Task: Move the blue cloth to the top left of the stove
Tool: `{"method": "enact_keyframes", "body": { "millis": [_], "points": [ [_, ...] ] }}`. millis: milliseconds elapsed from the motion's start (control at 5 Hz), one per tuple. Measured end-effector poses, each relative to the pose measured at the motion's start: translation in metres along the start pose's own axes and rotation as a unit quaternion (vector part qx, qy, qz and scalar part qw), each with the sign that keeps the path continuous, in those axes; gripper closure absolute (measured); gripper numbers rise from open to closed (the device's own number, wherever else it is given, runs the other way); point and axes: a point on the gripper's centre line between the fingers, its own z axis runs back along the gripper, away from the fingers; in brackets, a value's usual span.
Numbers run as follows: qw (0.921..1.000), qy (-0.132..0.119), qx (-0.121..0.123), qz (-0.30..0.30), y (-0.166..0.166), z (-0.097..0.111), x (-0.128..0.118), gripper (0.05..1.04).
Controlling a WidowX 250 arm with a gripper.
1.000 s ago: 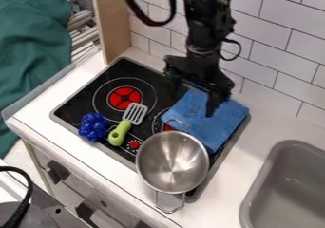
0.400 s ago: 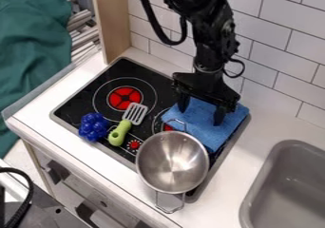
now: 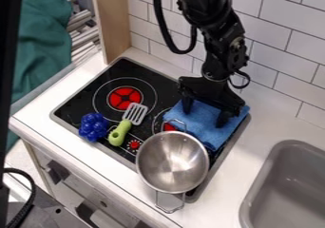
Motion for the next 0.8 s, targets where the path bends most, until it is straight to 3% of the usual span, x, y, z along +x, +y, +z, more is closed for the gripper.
{"method": "enact_keyframes", "body": {
  "millis": [400, 800],
  "points": [
    [0.9998, 0.004, 0.001, 0.021, 0.020, -0.005, 0.003, 0.083],
    [0.9998, 0.003, 0.014, 0.015, 0.051, -0.014, 0.031, 0.083]
  ]
}}
